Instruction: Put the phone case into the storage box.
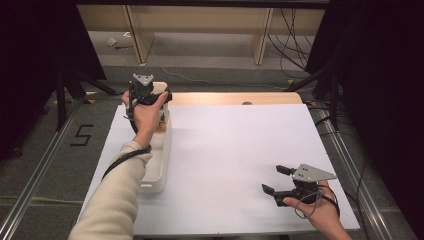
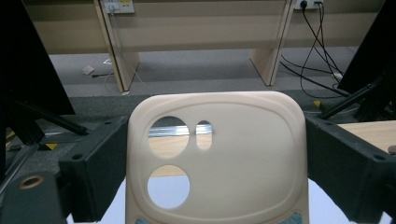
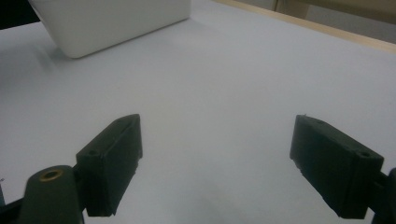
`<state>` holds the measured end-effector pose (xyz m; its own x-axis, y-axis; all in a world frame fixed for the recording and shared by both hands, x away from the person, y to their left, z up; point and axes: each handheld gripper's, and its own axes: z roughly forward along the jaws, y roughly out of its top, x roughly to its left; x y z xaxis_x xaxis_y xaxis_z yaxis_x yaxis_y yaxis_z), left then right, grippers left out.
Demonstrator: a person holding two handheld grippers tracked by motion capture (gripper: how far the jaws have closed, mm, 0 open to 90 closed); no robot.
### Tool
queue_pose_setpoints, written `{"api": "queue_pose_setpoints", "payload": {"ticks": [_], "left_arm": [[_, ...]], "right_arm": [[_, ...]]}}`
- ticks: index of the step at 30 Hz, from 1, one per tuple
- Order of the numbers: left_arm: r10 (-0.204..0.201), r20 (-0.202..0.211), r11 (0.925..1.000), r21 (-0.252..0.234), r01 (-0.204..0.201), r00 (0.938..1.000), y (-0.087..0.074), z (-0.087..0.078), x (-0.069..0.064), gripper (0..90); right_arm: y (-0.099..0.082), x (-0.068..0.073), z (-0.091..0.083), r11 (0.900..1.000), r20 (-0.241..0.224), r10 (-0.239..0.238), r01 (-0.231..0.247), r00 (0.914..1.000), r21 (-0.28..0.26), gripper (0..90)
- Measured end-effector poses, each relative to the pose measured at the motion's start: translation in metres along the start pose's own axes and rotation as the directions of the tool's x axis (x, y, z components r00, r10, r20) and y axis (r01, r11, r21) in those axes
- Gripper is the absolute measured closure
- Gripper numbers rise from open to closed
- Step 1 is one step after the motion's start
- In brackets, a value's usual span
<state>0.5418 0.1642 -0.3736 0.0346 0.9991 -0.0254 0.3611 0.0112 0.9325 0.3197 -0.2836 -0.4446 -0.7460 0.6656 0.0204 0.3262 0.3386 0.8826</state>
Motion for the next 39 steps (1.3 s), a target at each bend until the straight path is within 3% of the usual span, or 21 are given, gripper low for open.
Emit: {"api": "queue_pose_setpoints", "payload": {"ticks": [15, 16, 17, 26, 28, 37, 39], "left_arm": [[0.005, 0.000, 1.0000, -0.001, -0.005, 1.0000, 0.003, 0.007, -0.001, 10.7], [0.071, 0.008, 0.9974, -0.005, -0.071, 0.9974, 0.004, 0.008, 0.004, 10.6], [0.091, 0.008, 0.9958, -0.004, -0.091, 0.9958, 0.004, 0.009, 0.006, 10.6], [0.096, 0.007, 0.9953, 0.010, -0.096, 0.9953, 0.002, 0.014, 0.007, 10.6], [0.080, 0.005, 0.9967, 0.012, -0.080, 0.9968, 0.002, 0.015, 0.007, 10.6], [0.113, 0.003, 0.9932, 0.027, -0.113, 0.9936, -0.001, 0.020, 0.009, 10.6], [0.096, 0.002, 0.9949, 0.028, -0.096, 0.9953, -0.002, 0.021, 0.009, 10.5]], "right_arm": [[0.000, 0.000, 0.000, 1.0000, 0.000, 0.000, 0.000, 1.0000, 0.000, 17.9], [0.000, 0.000, 0.000, 1.0000, 0.000, 0.001, -0.001, 1.0000, -0.002, 17.9], [0.000, 0.000, 0.000, 1.0000, -0.001, 0.001, -0.001, 1.0000, -0.002, 17.9], [0.000, 0.000, 0.000, 1.0000, -0.003, 0.000, 0.000, 1.0000, 0.000, 17.9], [0.000, 0.000, 0.000, 1.0000, -0.003, 0.001, -0.001, 1.0000, -0.001, 17.9], [0.000, 0.000, 0.000, 1.0000, -0.003, 0.002, -0.002, 1.0000, -0.003, 17.9], [0.000, 0.000, 0.000, 1.0000, -0.003, 0.002, -0.002, 1.0000, -0.002, 17.9]]}}
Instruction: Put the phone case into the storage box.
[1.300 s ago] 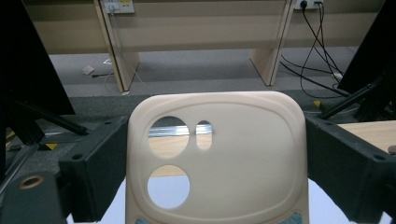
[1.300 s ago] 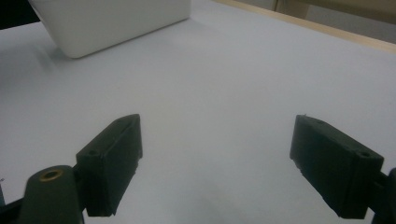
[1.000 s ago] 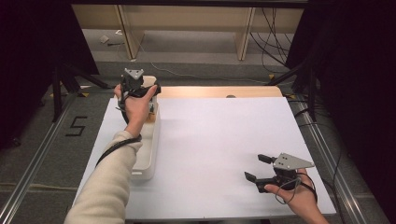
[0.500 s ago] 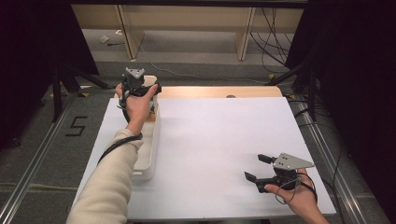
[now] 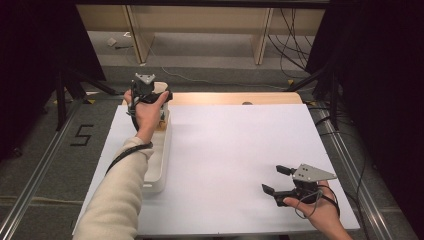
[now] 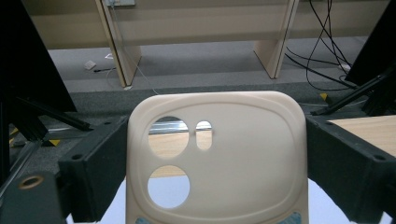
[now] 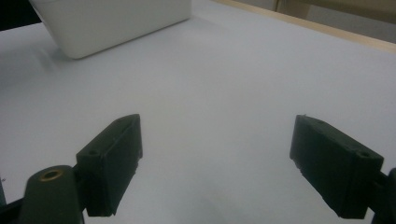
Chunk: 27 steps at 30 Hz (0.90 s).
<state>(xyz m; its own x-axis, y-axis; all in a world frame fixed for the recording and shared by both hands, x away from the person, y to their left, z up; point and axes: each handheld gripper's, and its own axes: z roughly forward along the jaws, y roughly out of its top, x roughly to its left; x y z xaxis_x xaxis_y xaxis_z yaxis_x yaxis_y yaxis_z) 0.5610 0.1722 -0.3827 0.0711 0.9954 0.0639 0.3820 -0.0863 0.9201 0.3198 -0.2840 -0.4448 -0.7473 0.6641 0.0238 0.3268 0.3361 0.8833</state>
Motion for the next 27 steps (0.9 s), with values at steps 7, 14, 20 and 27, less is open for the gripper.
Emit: {"api": "queue_pose_setpoints", "payload": {"ticks": [7, 14, 20, 27], "left_arm": [[0.012, 0.002, 0.9999, 0.005, -0.012, 0.9999, -0.001, 0.003, 0.001, 10.5], [-0.072, 0.012, 0.9974, 0.009, 0.072, 0.9973, -0.005, 0.005, -0.005, 10.4], [-0.074, 0.012, 0.9971, 0.015, 0.074, 0.9972, -0.007, 0.007, -0.005, 10.3], [-0.076, 0.012, 0.9969, 0.022, 0.075, 0.9971, -0.010, 0.009, -0.005, 10.2]], "right_arm": [[0.000, 0.000, 0.000, 1.0000, 0.000, 0.000, 0.000, 1.0000, 0.000, 17.9], [0.000, 0.000, 0.000, 1.0000, -0.001, 0.000, 0.000, 1.0000, 0.001, 17.9], [0.000, 0.000, 0.000, 1.0000, -0.001, 0.000, 0.000, 1.0000, 0.000, 17.9], [0.000, 0.000, 0.000, 1.0000, -0.001, 0.000, 0.000, 1.0000, -0.001, 17.9]]}}
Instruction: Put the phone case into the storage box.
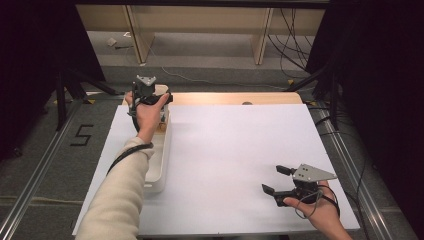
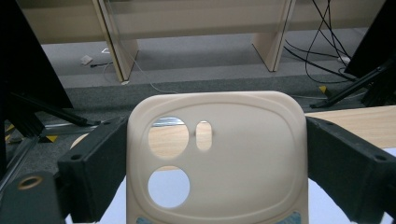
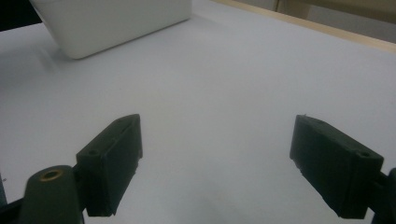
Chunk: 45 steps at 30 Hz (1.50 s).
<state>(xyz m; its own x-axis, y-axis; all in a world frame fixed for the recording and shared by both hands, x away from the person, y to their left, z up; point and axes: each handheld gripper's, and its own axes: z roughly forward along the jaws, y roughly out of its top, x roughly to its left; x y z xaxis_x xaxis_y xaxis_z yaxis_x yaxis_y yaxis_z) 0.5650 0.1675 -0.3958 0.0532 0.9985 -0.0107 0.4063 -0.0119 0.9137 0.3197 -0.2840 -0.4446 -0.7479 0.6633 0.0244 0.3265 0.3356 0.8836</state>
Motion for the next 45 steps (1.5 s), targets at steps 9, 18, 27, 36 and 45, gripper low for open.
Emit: {"api": "queue_pose_setpoints", "payload": {"ticks": [9, 18, 27, 36, 45], "left_arm": [[0.007, 0.008, 0.9999, 0.008, -0.008, 0.9999, -0.0024, 0.0017, 0.0000, 10.1], [0.006, 0.015, 0.9998, 0.021, -0.006, 0.9999, -0.0050, 0.0043, 0.0008, 10.0], [-0.001, 0.020, 0.9997, 0.025, 0.000, 0.9998, -0.0067, 0.0056, 0.0022, 9.9], [0.002, 0.023, 0.9997, 0.026, -0.003, 0.9997, -0.0079, 0.0055, 0.0029, 9.7], [0.001, 0.033, 0.9996, 0.027, -0.002, 0.9995, -0.0102, 0.0053, 0.0041, 9.4]], "right_arm": [[0.0000, 0.0001, -0.0001, 1.0000, 0.000, -0.001, 0.001, 1.0000, 0.002, 17.9], [0.0000, 0.0002, -0.0001, 1.0000, 0.000, -0.002, 0.002, 1.0000, 0.002, 17.9], [0.0000, 0.0004, 0.0001, 1.0000, -0.001, -0.002, 0.002, 1.0000, 0.001, 17.9], [0.0000, 0.0005, 0.0002, 1.0000, -0.002, -0.003, 0.003, 1.0000, 0.001, 18.0], [0.0000, 0.0007, 0.0006, 1.0000, -0.001, -0.004, 0.004, 1.0000, 0.001, 18.0]]}}
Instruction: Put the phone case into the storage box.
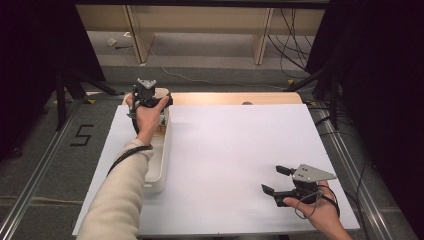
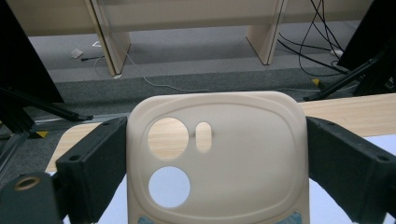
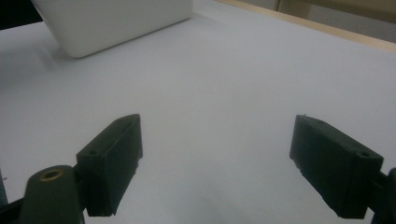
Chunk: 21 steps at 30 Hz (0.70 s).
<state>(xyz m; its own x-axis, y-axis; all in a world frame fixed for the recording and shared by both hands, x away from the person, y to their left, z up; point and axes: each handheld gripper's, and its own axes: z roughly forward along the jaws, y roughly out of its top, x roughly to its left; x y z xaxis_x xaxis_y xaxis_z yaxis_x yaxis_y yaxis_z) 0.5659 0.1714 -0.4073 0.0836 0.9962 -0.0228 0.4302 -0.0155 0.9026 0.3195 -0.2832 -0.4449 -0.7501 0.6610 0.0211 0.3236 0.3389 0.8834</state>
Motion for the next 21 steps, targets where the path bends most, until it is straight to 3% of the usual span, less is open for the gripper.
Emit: {"api": "queue_pose_setpoints", "payload": {"ticks": [21], "left_arm": [[0.002, 0.014, 1.0000, 0.001, -0.002, 0.9999, -0.0036, -0.0024, 0.0023, 8.9]], "right_arm": [[0.0000, 0.0004, 0.0004, 1.0000, 0.000, -0.002, 0.002, 1.0000, 0.004, 18.0]]}}
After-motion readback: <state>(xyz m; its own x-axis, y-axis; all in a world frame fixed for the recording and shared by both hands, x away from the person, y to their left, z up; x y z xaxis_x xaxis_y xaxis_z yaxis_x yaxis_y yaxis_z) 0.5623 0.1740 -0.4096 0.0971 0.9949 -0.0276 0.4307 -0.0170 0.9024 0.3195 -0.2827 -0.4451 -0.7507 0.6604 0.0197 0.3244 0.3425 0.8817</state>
